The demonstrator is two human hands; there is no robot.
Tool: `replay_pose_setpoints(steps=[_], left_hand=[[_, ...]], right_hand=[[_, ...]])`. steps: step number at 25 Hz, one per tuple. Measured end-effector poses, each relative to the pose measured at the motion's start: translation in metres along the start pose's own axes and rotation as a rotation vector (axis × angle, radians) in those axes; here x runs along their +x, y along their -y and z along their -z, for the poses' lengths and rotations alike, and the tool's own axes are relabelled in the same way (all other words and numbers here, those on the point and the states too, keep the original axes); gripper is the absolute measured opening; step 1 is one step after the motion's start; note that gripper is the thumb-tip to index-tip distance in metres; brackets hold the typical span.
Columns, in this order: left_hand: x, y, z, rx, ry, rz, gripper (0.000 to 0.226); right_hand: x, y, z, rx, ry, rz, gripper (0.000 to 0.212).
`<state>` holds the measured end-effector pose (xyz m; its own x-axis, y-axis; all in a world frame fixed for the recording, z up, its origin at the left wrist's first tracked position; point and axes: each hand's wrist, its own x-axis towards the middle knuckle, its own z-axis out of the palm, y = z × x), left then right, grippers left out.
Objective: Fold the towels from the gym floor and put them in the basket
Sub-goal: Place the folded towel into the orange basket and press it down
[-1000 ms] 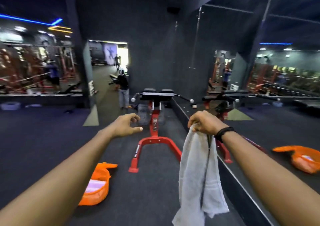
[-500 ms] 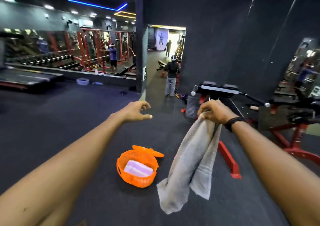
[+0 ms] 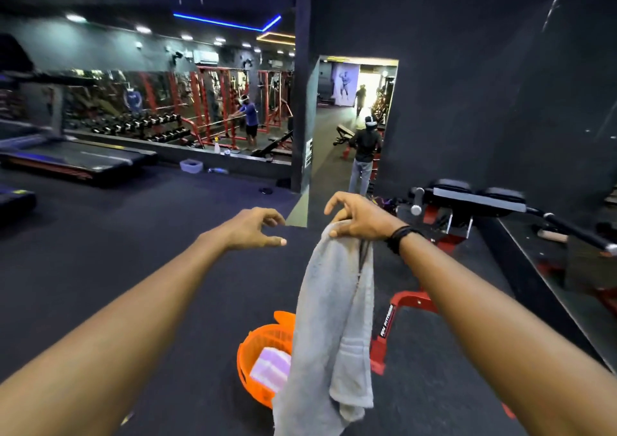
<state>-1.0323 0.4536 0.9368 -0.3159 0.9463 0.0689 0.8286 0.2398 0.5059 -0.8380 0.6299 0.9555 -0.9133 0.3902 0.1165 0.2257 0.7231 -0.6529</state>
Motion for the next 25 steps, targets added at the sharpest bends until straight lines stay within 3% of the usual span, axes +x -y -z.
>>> replay_pose_setpoints(steps=[3, 6, 8, 12, 14, 17, 20, 22, 25], left_hand=[[0.05, -0.007, -0.002, -0.139, 0.079, -0.035, 0.052], [0.093, -0.003, -0.015, -0.235, 0.15, -0.108, 0.028], [0.118, 0.012, -0.013, -0.26, 0.17, -0.16, 0.024], [0.162, 0.059, 0.012, -0.51, 0.147, -0.19, 0.017], [0.182, 0.088, 0.027, -0.628, 0.097, -0.142, 0.025], [0.22, 0.144, 0.047, -0.686, 0.042, -0.061, 0.018], [0.251, 0.18, 0.053, -0.579, 0.014, -0.05, 0.027], [0.269, 0.177, 0.049, -0.506, 0.113, -0.11, 0.027], [0.295, 0.157, 0.033, -0.435, 0.303, -0.247, 0.019]], right_hand=[[0.053, -0.001, 0.007, 0.051, 0.053, 0.035, 0.037], [0.084, -0.004, 0.008, 0.057, 0.067, 0.061, 0.045], [0.103, -0.019, 0.01, -0.088, 0.044, 0.044, 0.047], [0.138, -0.078, 0.006, -0.502, 0.137, -0.149, 0.016], [0.154, -0.111, -0.002, -0.512, 0.186, -0.292, 0.022], [0.188, -0.129, -0.009, -0.463, 0.105, -0.383, 0.03], [0.232, -0.116, -0.006, -0.35, -0.065, -0.279, 0.022], [0.261, -0.094, -0.002, -0.235, -0.195, -0.152, 0.027], [0.296, -0.069, -0.002, -0.302, -0.157, -0.085, 0.02]])
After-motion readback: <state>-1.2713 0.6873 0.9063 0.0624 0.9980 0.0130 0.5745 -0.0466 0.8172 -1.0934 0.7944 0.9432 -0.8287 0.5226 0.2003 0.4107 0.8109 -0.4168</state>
